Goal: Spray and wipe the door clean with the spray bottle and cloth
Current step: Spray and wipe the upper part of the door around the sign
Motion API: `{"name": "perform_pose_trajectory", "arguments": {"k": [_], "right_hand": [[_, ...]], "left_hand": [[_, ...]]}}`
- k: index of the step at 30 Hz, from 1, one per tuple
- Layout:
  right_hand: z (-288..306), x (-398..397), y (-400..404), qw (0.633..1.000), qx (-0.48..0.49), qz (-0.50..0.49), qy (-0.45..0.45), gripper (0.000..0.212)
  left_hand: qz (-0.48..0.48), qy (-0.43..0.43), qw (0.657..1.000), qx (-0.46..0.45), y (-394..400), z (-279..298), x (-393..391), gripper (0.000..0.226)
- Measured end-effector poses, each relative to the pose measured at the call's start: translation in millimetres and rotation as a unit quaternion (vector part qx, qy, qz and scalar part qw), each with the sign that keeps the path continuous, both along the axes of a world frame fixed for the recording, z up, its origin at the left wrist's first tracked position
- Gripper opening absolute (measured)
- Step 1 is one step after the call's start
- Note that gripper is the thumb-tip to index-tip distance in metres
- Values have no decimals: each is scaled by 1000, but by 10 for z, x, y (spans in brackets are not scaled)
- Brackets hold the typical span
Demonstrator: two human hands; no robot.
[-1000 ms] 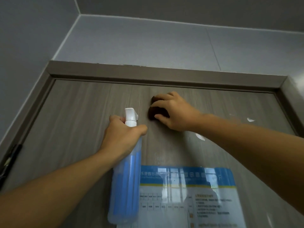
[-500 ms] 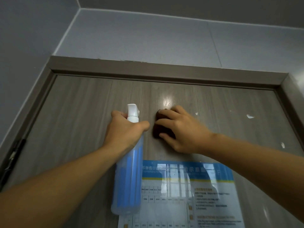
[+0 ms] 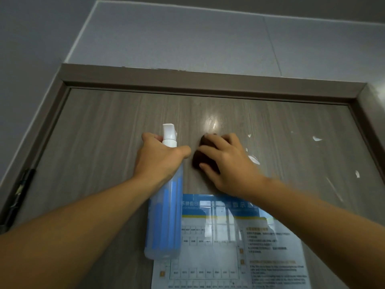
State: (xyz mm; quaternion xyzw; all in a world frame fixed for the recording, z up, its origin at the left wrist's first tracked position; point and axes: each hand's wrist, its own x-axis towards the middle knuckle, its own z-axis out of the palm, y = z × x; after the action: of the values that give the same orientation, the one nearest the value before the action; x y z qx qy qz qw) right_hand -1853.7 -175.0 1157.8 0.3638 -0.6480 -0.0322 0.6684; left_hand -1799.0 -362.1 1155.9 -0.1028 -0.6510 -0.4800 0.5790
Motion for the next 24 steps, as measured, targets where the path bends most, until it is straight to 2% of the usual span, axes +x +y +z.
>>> {"name": "perform_pose_trajectory", "arguments": {"k": [3,7,9,13,16,21,24], "right_hand": [[-317,-37,169,999,40,-14,-10,44],[-273,-23,184,998,49,-46,18,41],[-121,5,92,998,13,-52,17,39],[277,67,-148,991,-124,-43,-26,41],[246,100,-313,983,-175,-26,-54,45],[-359,90,-238,992,-109,-13,-58,43],[-542,82,-113,991,-102,-23,-84,46]], "left_hand": [[-9,-6,1000,-2,7,-16,22,56],[-18,-16,1000,-10,25,-74,54,57],[-26,-17,999,-17,52,-116,57,59],[-39,-24,999,-19,77,-169,57,65],[-54,-23,998,-16,48,-190,61,67],[-48,-17,999,-11,19,-229,53,68],[-45,-20,999,-18,29,-229,39,64]]}}
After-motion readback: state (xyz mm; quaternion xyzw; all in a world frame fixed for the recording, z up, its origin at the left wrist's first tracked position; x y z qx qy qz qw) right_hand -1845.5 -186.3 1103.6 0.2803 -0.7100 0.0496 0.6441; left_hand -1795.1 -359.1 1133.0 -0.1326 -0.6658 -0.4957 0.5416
